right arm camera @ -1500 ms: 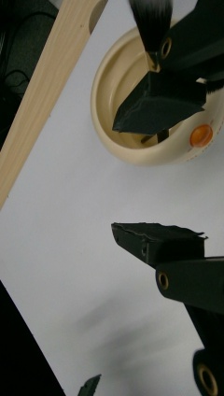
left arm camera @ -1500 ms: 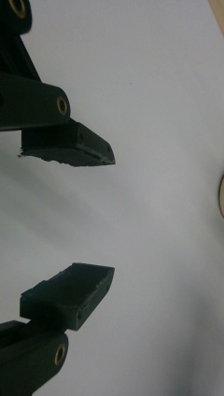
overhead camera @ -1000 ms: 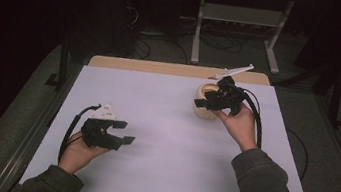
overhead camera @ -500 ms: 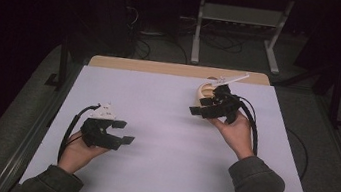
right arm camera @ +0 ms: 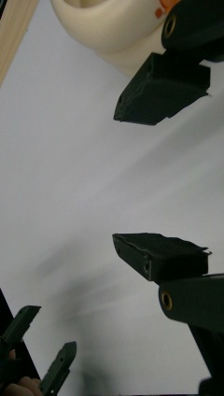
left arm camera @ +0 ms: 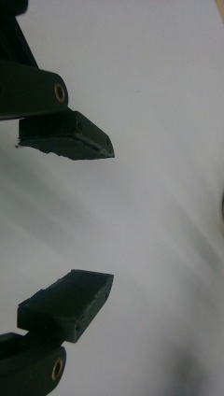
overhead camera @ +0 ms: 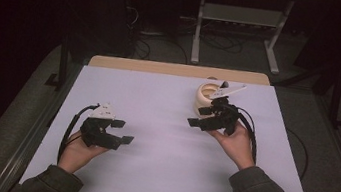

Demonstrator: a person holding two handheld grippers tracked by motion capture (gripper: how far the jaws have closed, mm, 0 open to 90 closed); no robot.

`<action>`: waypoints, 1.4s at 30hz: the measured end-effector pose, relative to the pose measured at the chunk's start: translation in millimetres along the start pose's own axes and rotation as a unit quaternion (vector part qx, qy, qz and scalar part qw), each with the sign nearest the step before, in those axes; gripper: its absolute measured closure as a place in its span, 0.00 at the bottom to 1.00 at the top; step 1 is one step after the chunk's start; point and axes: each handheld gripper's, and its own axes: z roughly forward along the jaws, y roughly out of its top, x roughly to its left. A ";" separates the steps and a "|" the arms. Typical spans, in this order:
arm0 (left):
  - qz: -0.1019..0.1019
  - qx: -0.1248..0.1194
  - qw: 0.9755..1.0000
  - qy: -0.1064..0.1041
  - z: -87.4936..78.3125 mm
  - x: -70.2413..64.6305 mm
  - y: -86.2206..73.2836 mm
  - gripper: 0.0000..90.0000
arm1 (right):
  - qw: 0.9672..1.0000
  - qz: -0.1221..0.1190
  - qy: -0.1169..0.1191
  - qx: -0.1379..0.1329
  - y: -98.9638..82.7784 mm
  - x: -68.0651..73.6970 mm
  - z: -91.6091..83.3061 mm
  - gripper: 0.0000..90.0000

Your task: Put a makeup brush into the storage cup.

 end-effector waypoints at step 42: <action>0.015 0.010 1.000 0.008 0.9 -7.2 -17.0 0.30 | 0.998 0.051 -0.040 -0.011 -96.5 5.2 -32.9 0.27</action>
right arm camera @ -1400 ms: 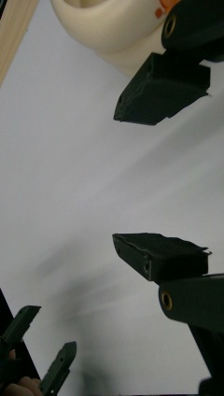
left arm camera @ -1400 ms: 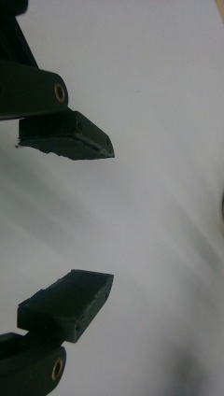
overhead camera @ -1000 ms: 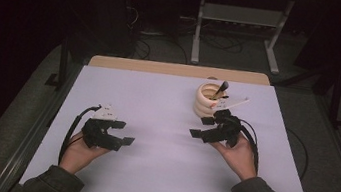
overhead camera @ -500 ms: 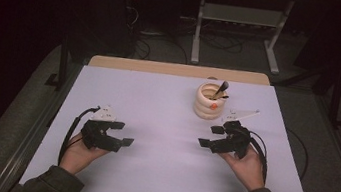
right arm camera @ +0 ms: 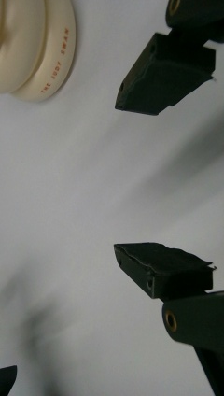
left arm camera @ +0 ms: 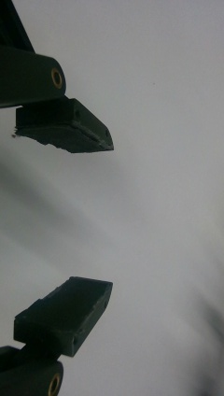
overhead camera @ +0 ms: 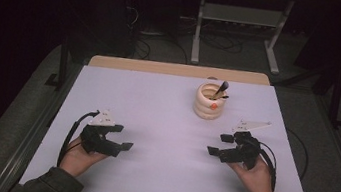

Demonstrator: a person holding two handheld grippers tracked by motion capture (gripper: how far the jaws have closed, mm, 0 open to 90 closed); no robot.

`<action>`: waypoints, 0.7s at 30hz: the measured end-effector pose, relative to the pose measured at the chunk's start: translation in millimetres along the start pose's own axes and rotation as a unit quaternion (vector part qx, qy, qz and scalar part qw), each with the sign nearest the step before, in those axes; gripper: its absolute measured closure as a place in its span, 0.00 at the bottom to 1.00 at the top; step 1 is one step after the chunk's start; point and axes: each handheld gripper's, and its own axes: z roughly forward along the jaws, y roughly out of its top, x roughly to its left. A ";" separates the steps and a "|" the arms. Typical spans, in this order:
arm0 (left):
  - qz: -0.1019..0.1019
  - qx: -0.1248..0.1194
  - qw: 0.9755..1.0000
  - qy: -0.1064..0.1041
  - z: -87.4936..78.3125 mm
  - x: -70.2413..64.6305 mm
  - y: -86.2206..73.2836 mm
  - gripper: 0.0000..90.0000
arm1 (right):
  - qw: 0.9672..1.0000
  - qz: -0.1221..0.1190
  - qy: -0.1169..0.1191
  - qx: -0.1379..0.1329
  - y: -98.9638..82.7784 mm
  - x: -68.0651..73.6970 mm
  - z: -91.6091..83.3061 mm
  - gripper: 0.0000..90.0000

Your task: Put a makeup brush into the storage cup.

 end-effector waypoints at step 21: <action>-0.013 -0.010 1.000 0.007 -3.9 -5.1 -27.0 0.29 | 0.999 0.026 -0.012 -0.020 -32.4 -9.4 -22.9 0.25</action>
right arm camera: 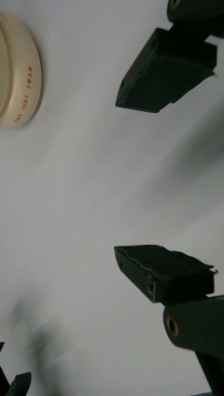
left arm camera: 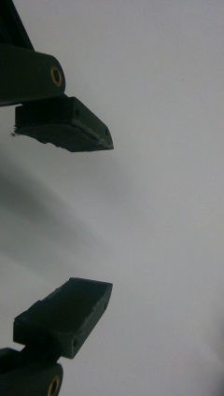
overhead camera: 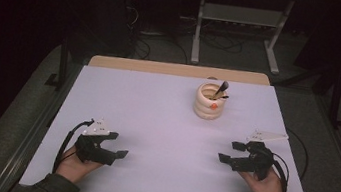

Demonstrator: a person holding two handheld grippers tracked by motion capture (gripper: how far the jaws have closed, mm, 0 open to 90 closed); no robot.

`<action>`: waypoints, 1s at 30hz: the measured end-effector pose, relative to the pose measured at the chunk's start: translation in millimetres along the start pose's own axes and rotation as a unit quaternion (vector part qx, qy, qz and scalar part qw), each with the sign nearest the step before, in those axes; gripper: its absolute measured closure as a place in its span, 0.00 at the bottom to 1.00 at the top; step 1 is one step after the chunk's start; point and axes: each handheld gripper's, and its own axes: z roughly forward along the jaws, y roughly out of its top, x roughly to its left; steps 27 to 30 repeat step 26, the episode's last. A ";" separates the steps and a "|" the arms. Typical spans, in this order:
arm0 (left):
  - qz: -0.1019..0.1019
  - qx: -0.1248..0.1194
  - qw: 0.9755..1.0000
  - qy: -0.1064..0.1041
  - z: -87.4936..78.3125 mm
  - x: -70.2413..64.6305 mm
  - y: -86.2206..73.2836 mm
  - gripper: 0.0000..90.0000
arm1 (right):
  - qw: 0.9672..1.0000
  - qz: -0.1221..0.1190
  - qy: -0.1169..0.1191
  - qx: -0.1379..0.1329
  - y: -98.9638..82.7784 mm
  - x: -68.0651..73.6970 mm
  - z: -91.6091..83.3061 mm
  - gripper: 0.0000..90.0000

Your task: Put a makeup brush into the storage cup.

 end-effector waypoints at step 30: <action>0.006 0.002 1.000 0.002 -2.6 -0.3 -8.9 0.27 | 1.000 -0.004 -0.017 -0.024 -13.2 1.9 -10.4 0.22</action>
